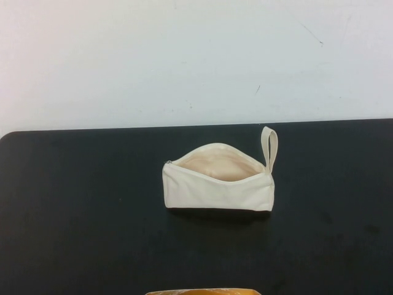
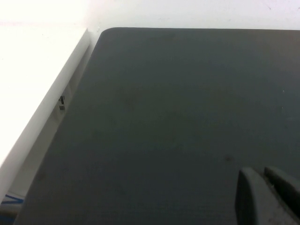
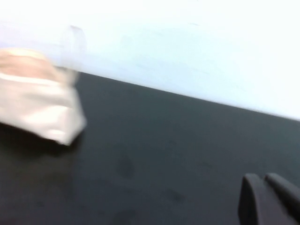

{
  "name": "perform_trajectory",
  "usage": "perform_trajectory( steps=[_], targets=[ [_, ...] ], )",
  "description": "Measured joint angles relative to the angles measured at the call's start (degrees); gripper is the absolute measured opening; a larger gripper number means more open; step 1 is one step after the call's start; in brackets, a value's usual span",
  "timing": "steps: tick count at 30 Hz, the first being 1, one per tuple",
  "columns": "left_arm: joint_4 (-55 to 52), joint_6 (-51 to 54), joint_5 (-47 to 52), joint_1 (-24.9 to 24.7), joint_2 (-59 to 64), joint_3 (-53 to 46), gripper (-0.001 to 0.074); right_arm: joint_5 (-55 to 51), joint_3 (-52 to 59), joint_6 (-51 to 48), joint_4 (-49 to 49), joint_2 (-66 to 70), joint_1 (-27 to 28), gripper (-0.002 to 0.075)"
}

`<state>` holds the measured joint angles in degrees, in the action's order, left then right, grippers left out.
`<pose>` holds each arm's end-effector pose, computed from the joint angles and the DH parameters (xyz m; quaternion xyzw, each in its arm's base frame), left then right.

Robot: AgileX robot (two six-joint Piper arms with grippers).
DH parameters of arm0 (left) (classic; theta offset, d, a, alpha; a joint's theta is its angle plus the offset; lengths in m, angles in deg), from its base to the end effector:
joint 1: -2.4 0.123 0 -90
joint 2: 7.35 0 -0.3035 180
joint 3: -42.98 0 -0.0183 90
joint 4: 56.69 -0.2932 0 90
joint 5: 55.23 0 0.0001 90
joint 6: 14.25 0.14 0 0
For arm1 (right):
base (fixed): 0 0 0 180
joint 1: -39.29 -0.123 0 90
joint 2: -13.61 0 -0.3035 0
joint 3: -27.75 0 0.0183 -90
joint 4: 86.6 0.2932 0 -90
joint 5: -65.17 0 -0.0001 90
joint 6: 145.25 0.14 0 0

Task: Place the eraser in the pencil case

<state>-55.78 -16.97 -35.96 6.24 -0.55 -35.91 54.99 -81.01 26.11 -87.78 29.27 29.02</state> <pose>0.1246 0.0076 0.1630 -0.0497 0.7916 -0.0007 0.6091 0.1363 0.0242 0.2217 -0.1294 0.7381 0.0013 0.6621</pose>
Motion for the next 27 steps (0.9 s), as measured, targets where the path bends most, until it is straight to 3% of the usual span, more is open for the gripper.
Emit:
perform_trajectory(
  steps=[5, 9, 17, 27],
  targets=[
    [0.0, 0.0, 0.0, 0.0, 0.0, 0.0, -0.0003, 0.49, 4.35, 1.49, 0.39, -5.12, 8.01, 0.0],
    [0.0, 0.0, 0.0, 0.0, 0.0, 0.0, -0.0003, 0.82, 6.58, 2.87, 0.43, -7.06, 11.42, 0.0],
    [0.0, 0.0, 0.0, 0.0, 0.0, 0.0, -0.0003, -4.67, 7.99, 8.64, -0.36, -8.86, 12.27, 0.0],
    [0.0, 0.0, 0.0, 0.0, 0.0, 0.0, -0.0003, -9.46, 7.97, 8.64, -2.22, -8.86, 15.73, 0.0]
  ],
)
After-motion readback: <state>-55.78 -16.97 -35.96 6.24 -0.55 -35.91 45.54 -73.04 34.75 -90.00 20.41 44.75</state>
